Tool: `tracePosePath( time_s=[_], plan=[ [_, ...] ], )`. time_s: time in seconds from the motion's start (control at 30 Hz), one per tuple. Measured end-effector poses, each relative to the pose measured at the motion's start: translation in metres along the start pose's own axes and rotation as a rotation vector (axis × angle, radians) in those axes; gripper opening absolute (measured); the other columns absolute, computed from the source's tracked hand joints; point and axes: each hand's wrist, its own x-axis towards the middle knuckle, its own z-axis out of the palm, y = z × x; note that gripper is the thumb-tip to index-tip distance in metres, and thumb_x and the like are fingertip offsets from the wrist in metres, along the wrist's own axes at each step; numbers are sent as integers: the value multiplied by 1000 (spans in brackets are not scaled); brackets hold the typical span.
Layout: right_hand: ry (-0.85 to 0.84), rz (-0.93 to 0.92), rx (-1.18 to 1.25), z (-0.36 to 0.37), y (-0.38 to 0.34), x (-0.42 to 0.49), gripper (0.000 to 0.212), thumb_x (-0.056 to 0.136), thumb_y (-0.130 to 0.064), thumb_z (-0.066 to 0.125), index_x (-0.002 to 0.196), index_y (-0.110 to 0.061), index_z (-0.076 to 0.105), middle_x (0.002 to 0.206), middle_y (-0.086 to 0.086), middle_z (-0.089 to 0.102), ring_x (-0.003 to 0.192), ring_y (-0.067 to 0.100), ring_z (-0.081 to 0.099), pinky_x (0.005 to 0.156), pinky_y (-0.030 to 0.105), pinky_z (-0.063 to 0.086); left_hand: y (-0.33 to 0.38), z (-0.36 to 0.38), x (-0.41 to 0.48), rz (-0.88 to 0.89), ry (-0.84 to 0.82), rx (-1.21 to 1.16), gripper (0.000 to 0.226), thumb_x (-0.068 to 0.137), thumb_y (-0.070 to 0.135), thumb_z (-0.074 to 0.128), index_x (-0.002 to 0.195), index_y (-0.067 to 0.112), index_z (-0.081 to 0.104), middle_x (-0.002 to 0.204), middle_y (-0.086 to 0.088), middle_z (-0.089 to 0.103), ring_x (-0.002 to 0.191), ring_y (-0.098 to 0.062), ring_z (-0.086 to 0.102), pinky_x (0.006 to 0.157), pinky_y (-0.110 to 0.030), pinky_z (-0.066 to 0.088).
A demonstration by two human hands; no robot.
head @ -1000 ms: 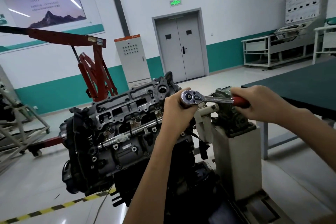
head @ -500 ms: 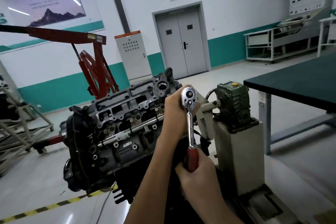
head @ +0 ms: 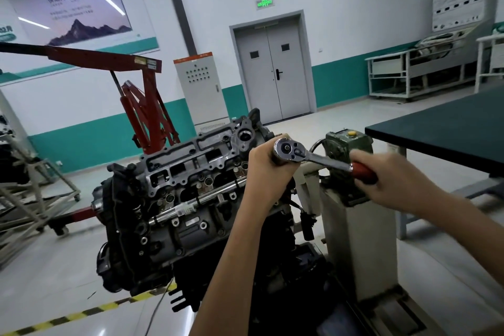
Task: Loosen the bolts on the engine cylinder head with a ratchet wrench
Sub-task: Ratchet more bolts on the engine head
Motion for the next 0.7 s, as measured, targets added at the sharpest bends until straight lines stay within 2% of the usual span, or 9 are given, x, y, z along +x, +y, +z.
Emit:
tracePosePath(
  time_s=[0.1, 0.2, 0.27, 0.3, 0.37, 0.43, 0.53, 0.63, 0.7],
  plan=[
    [-18, 229, 251, 28, -34, -33, 20, 76, -9, 67, 85, -20, 52, 61, -7, 52, 51, 5, 50, 49, 14, 37, 1, 0, -4, 40, 11, 29, 32, 72, 0, 64, 64, 27, 49, 58, 13, 51, 55, -8, 42, 53, -27, 40],
    [95, 366, 564, 55, -92, -52, 17, 71, -3, 65, 71, -15, 53, 49, -5, 50, 47, 5, 49, 44, 9, 35, 1, 4, -4, 75, 61, 74, 26, 69, -5, 63, 68, 16, 48, 61, 0, 54, 56, -18, 47, 56, -36, 45],
    [111, 436, 822, 69, -130, -54, 21, 70, -1, 64, 65, -17, 51, 47, -6, 48, 40, 4, 43, 40, 9, 32, 1, 3, -4, 102, 84, 102, 23, 70, -7, 63, 69, 9, 47, 60, -6, 52, 54, -8, 42, 54, -28, 40],
    [107, 451, 948, 75, -144, -52, 23, 70, -1, 62, 64, -19, 50, 46, -4, 45, 38, 6, 39, 40, 13, 35, 0, 1, -4, 122, 83, 115, 24, 72, -9, 63, 68, 8, 46, 58, -6, 50, 54, -4, 38, 52, -24, 37],
    [114, 489, 1070, 85, -159, -50, 29, 71, -2, 60, 60, -25, 47, 46, -5, 40, 39, 11, 39, 40, 21, 37, -1, -1, -2, 134, 57, 107, 32, 73, -13, 60, 64, 13, 43, 57, 2, 43, 53, -3, 34, 52, -20, 32],
    [111, 498, 1071, 89, -156, -51, 32, 72, -1, 60, 59, -28, 47, 45, -5, 39, 38, 11, 38, 39, 21, 36, -1, 0, -1, 98, 33, 75, 41, 73, -12, 59, 62, 22, 39, 56, 10, 39, 52, -3, 32, 51, -23, 30],
    [68, 409, 917, 78, -126, -55, 35, 71, 2, 61, 66, -32, 52, 45, -6, 44, 36, 2, 36, 38, 14, 33, -3, 4, -1, 49, 35, 44, 47, 73, -13, 59, 58, 27, 38, 53, 12, 38, 52, -3, 32, 51, -27, 31],
    [-68, 226, 612, 49, -74, -54, 39, 71, 1, 65, 67, -36, 55, 50, -5, 52, 40, 3, 42, 42, 12, 34, -2, 5, 1, 22, 41, 42, 42, 71, -8, 62, 55, 22, 38, 52, 10, 38, 53, -4, 30, 51, -28, 30],
    [-149, 106, 419, 24, -39, -43, 35, 73, 1, 67, 72, -31, 53, 51, -4, 51, 43, 5, 48, 44, 12, 39, 1, 5, 0, 28, 29, 44, 29, 71, -1, 64, 56, 9, 41, 52, -3, 40, 54, -7, 31, 51, -27, 30]
  ],
)
